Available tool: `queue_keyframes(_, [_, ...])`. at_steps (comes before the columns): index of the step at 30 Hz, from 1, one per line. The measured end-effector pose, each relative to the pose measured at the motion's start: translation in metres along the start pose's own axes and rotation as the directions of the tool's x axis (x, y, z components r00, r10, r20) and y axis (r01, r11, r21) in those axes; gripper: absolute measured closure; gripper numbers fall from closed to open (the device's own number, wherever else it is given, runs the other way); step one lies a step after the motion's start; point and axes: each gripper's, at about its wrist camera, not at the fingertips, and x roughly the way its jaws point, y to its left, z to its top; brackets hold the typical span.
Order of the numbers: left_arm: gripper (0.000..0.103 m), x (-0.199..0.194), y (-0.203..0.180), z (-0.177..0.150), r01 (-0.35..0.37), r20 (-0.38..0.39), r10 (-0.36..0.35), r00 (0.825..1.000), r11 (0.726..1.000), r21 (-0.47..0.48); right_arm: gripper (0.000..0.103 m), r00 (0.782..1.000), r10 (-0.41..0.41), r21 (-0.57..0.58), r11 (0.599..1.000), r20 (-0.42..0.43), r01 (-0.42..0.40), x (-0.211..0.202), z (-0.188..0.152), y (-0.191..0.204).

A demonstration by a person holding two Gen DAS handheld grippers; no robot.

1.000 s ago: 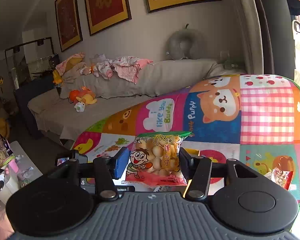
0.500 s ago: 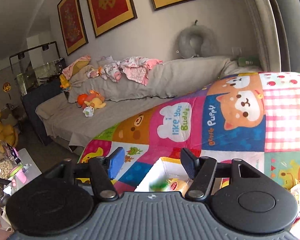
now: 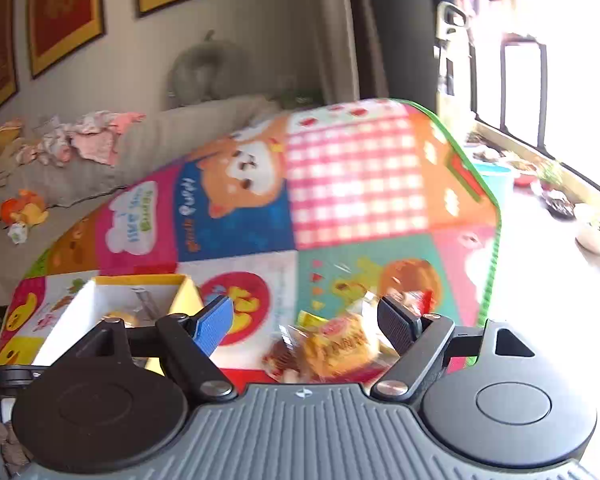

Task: Organize objects
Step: 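Drop the cracker pack into the yellow box beside the bun, then reach the right gripper toward the wrapped bread bun on the mat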

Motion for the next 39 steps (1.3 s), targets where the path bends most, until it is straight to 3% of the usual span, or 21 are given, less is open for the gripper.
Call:
queue_keyframes(5, [0.088,0.000,0.000,0.000,0.000,0.000,0.000,1.000,1.000,0.000,0.023,0.989,-0.108,0.089,0.989,-0.100,0.117,0.015,-0.024,-0.045])
queue_keyframes(13, [0.088,0.000,0.000,0.000,0.001,-0.001,-0.001,1.000,1.000,0.004,0.023,0.982,-0.071,0.123,0.988,-0.173,0.093,0.048,-0.042,-0.042])
queue_keyframes(19, [0.088,0.000,0.000,0.000,0.005,-0.001,-0.005,1.000,1.000,0.006,0.023,0.980,-0.094,0.043,0.994,-0.176,0.103,0.077,-0.031,-0.030])
queue_keyframes(25, [0.088,0.001,0.001,0.000,0.010,-0.003,-0.010,1.000,1.000,0.009,0.023,0.983,-0.137,0.099,0.984,-0.127,0.150,0.106,-0.004,-0.056])
queue_keyframes(28, [0.088,0.000,0.002,0.000,0.011,-0.003,-0.011,1.000,1.000,0.010,0.023,0.974,-0.173,0.094,0.978,-0.149,0.188,0.133,0.011,-0.073])
queue_keyframes(31, [0.088,0.001,0.002,0.000,0.011,-0.004,-0.011,1.000,1.000,0.011,0.024,0.969,-0.158,0.183,0.964,-0.191,0.193,0.158,0.027,-0.096])
queue_keyframes(34, [0.088,0.000,0.002,0.000,0.011,-0.005,-0.011,1.000,1.000,0.015,0.034,0.964,-0.140,0.234,0.953,-0.226,0.193,0.181,0.036,-0.109])
queue_keyframes(36, [0.088,0.000,0.002,0.000,0.011,-0.007,-0.011,1.000,1.000,0.016,0.046,0.952,-0.172,0.189,0.956,-0.255,0.224,0.197,0.037,-0.109])
queue_keyframes(39, [0.088,0.000,0.002,0.001,0.013,-0.010,-0.013,1.000,1.000,0.016,0.053,0.927,-0.191,0.122,0.963,-0.323,0.241,0.212,0.030,-0.107])
